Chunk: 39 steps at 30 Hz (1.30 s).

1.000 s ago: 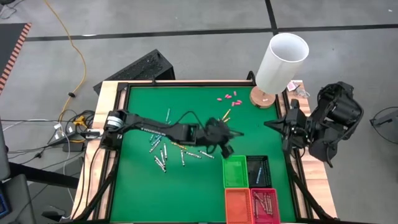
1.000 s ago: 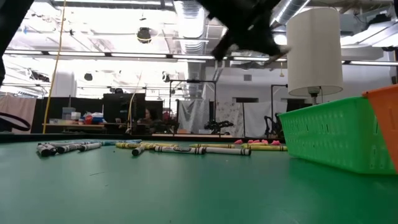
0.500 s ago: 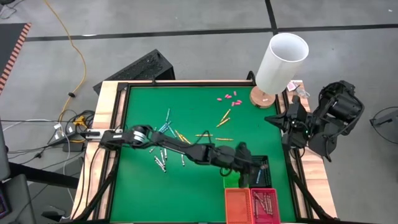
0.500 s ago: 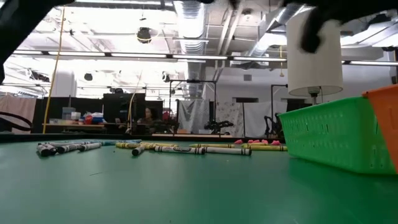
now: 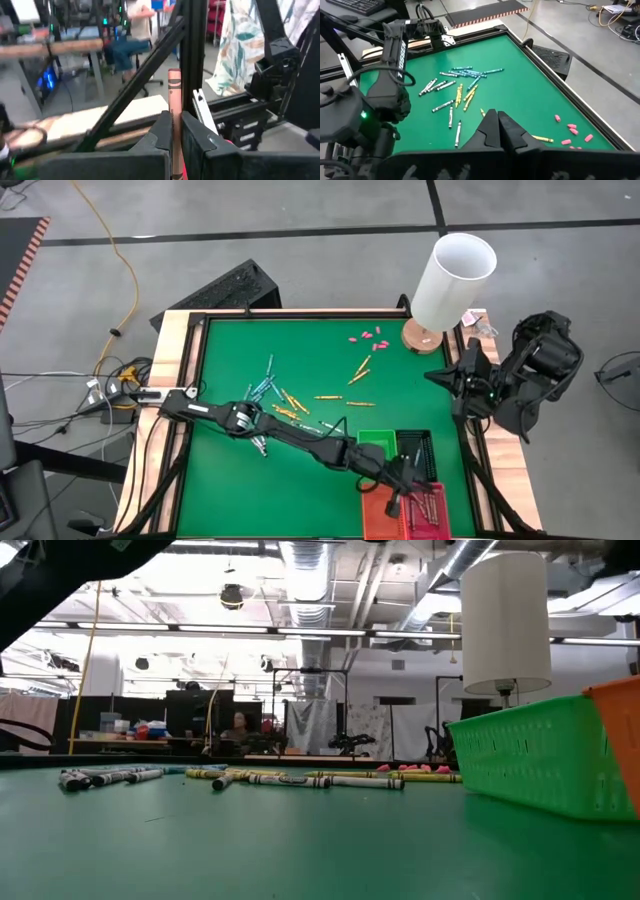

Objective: Sort crayons
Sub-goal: Put the brown crayon into the red bin, then put the blue crayon into the black bin

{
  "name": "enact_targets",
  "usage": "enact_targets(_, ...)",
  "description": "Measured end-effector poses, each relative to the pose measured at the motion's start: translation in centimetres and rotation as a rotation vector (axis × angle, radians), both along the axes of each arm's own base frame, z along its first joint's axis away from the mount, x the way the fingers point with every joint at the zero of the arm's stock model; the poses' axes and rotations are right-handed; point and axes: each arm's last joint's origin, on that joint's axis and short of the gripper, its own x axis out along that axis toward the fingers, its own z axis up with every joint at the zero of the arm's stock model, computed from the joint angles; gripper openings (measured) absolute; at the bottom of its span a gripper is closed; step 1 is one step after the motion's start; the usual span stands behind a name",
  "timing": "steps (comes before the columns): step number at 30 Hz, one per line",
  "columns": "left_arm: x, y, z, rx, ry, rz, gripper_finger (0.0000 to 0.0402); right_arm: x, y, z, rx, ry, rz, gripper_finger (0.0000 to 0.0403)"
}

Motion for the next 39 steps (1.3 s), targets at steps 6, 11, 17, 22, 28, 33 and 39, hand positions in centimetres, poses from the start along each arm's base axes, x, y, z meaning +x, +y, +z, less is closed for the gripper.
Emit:
enact_targets(6,0.2,-0.4,-1.5,0.076,-0.041,-0.012,0.0002,0.3,0.4,-0.2,-0.013,0.01,0.001,0.0)
enact_targets(11,0.3,-0.6,-2.2,0.079,-0.091,-0.037,0.0005,0.3,0.4,-0.2,-0.013,0.011,0.002,0.0)
enact_targets(17,0.3,-0.6,-2.5,0.087,-0.074,-0.057,0.0007,0.3,0.4,-0.2,-0.015,0.012,0.003,0.0)
enact_targets(22,0.2,-1.1,-2.6,0.086,-0.064,-0.069,0.0017,0.3,0.4,-0.2,-0.014,0.012,0.004,0.0)
enact_targets(28,0.1,-1.4,-2.8,0.094,-0.051,-0.096,0.0076,0.3,0.5,-0.2,-0.003,0.028,0.015,0.0)
enact_targets(33,0.1,-1.3,-2.8,0.091,-0.049,-0.093,0.0124,0.3,0.5,-0.2,-0.003,0.028,0.015,0.0)
enact_targets(39,0.2,-0.8,-2.6,0.024,0.037,0.039,0.0144,0.3,0.5,-0.2,-0.003,0.028,0.015,0.0)
